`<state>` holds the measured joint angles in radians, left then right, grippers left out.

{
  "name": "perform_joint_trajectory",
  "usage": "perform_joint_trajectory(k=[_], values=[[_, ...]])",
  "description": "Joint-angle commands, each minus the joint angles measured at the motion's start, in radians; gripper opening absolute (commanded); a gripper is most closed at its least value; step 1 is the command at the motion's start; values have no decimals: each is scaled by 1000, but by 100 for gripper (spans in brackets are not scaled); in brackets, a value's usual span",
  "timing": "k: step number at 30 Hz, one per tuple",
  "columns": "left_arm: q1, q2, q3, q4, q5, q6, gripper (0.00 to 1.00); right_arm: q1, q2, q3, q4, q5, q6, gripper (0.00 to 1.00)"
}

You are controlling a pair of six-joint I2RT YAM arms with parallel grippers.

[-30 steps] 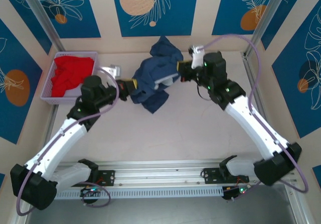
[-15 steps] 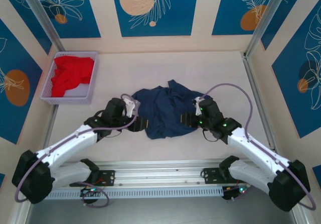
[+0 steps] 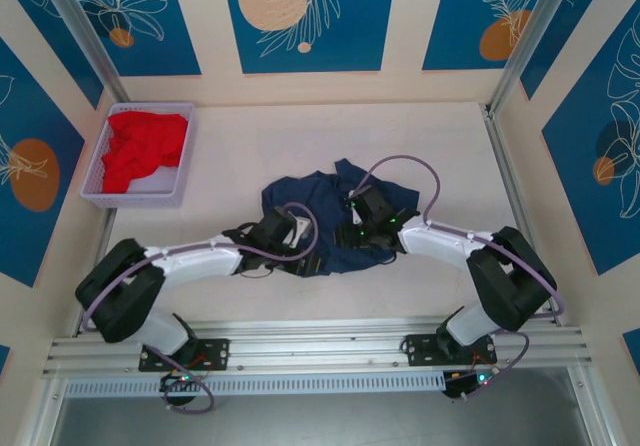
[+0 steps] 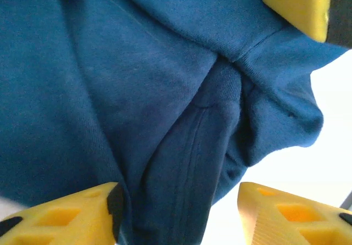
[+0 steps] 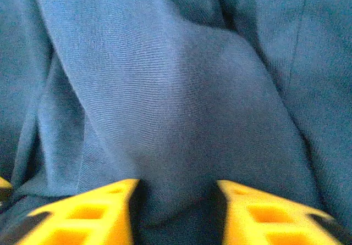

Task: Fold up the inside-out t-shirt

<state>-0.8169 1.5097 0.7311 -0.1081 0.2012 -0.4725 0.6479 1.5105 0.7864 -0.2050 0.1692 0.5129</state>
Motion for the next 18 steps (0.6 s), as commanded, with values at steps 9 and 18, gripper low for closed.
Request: perform_joint_trajectory(k=[9,18], values=[[-6,-91,86,-15,-65,53,4,-96,-190,102,-145,53,-110,0],[88,-383,154,-123,-13,78,0,-203,-355,178,-239,27,-206,2]])
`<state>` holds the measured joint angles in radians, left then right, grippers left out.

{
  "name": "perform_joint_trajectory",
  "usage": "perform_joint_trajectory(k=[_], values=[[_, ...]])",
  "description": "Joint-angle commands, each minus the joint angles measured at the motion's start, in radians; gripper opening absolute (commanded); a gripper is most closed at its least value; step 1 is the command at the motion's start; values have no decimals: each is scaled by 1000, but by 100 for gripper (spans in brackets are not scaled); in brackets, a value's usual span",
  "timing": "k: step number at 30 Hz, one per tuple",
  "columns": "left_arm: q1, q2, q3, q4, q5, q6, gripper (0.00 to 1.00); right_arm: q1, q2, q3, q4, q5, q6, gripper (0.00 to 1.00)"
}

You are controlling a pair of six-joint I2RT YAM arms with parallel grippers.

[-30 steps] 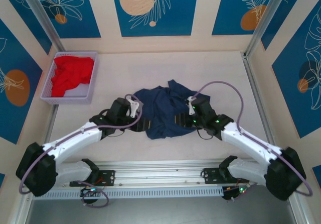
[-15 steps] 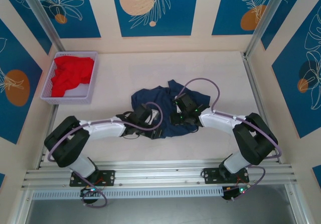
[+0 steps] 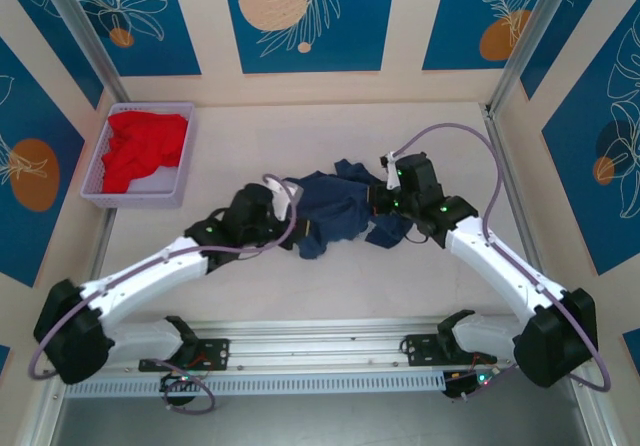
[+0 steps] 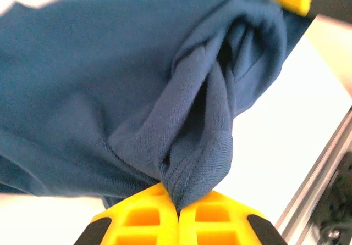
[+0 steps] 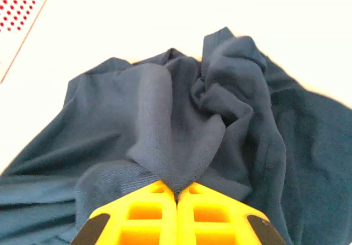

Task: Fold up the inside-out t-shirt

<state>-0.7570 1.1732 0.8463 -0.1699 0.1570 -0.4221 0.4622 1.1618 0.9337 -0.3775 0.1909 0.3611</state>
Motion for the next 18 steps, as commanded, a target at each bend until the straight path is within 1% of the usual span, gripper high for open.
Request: perform_joint_trajectory(k=[1,4,7,8,11,12,14,16,18], values=[[35,-60,50,-73,42,38,0,-27,0,39,-80,33,-57,2],[40,-67,75,-111,46,71,0,-46,42,63,-128,97,-39,2],[42,-39,82,-137,49,83,0,-47,87,50,-158,109,-11,4],[42,-32,80,-139,51,84,0,-48,94,40,-168,116,-3,6],[42,-17,60,-144,64,96,0,-46,83,10,-198,143,10,16],[42,-12,52,-146,71,99,0,-44,64,-4,-199,137,10,21],[42,-3,36,-143,93,103,0,-27,17,-38,-162,78,-13,30],[42,0,14,-131,112,98,0,8,-29,-76,-101,-13,-35,37],[42,3,4,-126,117,94,0,43,-40,-92,-57,-70,-34,42]])
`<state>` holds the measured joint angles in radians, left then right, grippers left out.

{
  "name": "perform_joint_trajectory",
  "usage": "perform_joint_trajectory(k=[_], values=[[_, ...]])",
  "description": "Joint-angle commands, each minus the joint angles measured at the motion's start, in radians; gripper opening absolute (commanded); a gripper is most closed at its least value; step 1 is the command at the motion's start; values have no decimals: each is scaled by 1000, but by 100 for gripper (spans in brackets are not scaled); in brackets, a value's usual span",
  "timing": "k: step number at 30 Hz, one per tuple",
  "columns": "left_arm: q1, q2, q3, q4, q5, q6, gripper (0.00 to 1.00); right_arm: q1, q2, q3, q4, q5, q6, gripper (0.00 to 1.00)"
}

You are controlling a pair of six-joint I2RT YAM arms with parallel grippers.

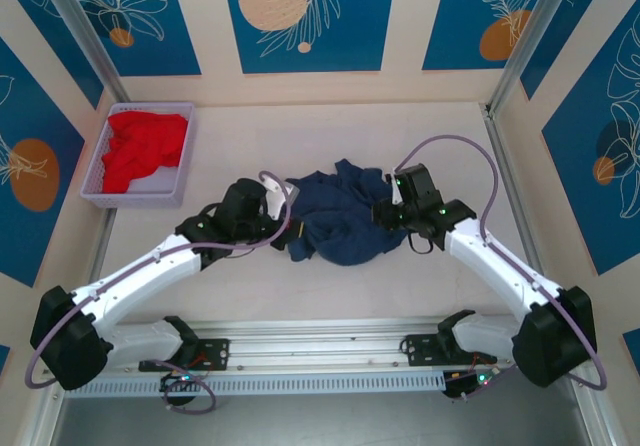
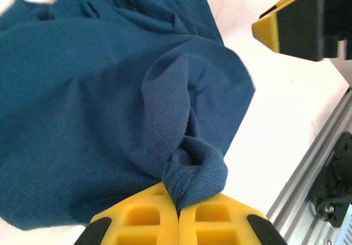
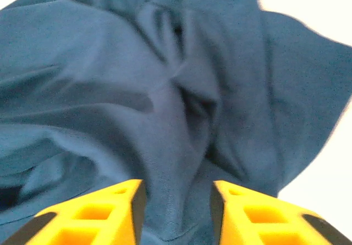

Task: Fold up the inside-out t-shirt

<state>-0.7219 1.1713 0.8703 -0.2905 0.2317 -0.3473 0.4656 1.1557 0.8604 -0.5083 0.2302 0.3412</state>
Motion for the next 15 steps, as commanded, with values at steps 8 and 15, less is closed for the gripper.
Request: perform_joint_trajectory(k=[8,15], values=[[7,1,-13,-9,45,22,0,198,136,-13,195,-67,-16,57],[7,-28,-22,-35,6,20,0,211,322,2,288,43,-108,63]])
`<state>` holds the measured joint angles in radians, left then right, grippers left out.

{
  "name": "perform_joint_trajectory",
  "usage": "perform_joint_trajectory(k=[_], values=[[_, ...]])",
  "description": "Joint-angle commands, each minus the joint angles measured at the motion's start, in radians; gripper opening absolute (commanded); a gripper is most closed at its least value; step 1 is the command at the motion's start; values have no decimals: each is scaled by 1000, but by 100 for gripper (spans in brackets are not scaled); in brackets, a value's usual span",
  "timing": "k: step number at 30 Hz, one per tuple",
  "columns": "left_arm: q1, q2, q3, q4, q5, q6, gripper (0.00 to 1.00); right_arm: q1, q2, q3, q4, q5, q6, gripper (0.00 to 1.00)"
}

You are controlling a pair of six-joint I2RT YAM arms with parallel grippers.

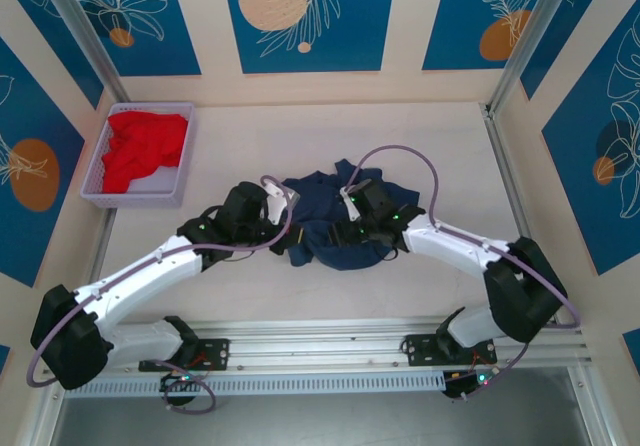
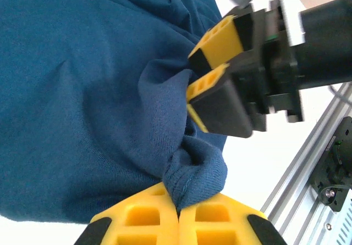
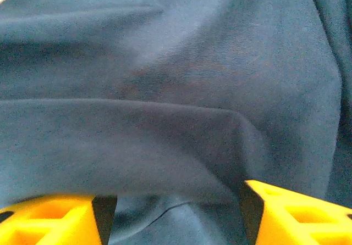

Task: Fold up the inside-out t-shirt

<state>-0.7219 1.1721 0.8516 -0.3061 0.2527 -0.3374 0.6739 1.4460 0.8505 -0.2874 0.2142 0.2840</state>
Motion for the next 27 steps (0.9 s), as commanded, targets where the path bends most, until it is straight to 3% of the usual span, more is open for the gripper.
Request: perform_joint_trajectory(k=[1,3,5,7,10,14,20,27], values=[[7,-35,-7,-26,-29,9,0,3,50,9,87,62,-59,63],[7,-47,-20,-33,-56,11,0,1,77,16,119,67,-63,56],[9,-54,-33,-52,-112,11,0,0,80,35,123,37,-69,33],[8,-52,-43,-105,-223,10,0,-4,55,50,104,-4,-76,17],[8,-26,-49,-172,-350,37,0,-31,-11,48,77,-146,-67,4],[-2,23,-26,-168,-282,113,22,-62,-62,43,67,-335,-30,0],[-20,-6,-10,-15,-181,170,56,-77,-91,58,13,-370,-36,0],[-41,156,72,41,-56,225,70,-99,-113,59,16,-415,-15,0]])
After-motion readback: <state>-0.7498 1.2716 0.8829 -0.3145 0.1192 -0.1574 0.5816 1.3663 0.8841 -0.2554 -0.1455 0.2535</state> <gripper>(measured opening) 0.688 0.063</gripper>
